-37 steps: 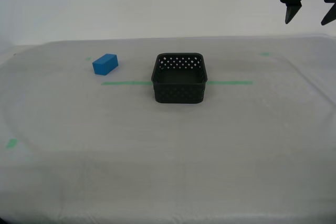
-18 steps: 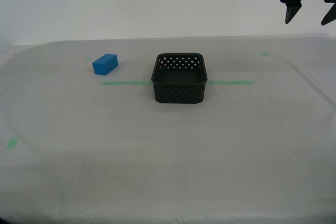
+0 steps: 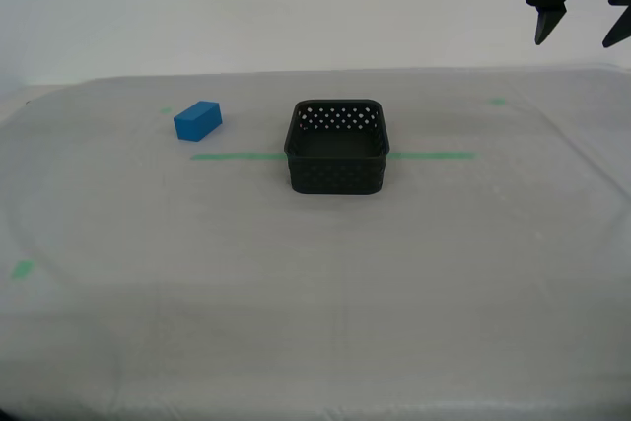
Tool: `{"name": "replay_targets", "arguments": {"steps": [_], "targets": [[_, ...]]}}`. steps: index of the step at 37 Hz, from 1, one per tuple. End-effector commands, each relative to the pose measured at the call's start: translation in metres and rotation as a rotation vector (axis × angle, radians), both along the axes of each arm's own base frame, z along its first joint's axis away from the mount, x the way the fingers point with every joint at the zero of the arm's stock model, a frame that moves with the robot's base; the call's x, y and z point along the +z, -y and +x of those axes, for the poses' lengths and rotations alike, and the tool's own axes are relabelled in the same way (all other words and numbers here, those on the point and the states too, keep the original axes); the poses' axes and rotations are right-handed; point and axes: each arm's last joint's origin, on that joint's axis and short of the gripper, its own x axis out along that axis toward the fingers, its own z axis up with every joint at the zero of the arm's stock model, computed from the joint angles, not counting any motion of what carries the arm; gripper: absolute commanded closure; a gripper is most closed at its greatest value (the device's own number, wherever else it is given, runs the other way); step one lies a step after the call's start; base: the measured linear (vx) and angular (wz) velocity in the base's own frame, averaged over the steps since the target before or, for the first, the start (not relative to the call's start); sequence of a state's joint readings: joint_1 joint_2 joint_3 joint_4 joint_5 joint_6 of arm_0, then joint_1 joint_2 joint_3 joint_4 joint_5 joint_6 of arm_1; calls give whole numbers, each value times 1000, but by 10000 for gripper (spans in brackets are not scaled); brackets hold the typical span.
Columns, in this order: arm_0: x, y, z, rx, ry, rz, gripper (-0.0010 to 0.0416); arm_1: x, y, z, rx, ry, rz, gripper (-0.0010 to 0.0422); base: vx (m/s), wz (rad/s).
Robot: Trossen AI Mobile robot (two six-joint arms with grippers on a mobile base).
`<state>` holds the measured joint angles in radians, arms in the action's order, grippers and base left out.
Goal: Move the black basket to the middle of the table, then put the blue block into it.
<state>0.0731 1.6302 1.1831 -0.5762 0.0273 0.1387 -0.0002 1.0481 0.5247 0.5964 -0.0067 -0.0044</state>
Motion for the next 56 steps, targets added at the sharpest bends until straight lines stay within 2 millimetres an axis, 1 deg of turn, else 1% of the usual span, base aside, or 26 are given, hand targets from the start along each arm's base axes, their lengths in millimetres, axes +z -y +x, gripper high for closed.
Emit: {"name": "replay_targets", "arguments": {"steps": [1, 13, 22, 30, 39, 47, 56], "targets": [[0, 0, 0, 1, 2, 0, 7, 1, 0, 0, 0, 6, -3, 412, 0, 0], [0, 0, 0, 1, 2, 0, 7, 7, 0, 1, -2, 18, -24, 412, 0, 0], [0, 0, 0, 1, 2, 0, 7, 17, 1, 5, -26, -62, -20, 412, 0, 0], [0, 0, 0, 1, 2, 0, 7, 31, 1, 8, -38, -156, -7, 412, 0, 0], [0, 0, 0, 1, 2, 0, 7, 50, 2, 8, -56, -264, 53, 412, 0, 0], [0, 0, 0, 1, 2, 0, 7, 71, 2, 3, -65, -380, 108, 412, 0, 0], [0, 0, 0, 1, 2, 0, 7, 89, 2, -2, -98, -479, 149, 412, 0, 0]]}}
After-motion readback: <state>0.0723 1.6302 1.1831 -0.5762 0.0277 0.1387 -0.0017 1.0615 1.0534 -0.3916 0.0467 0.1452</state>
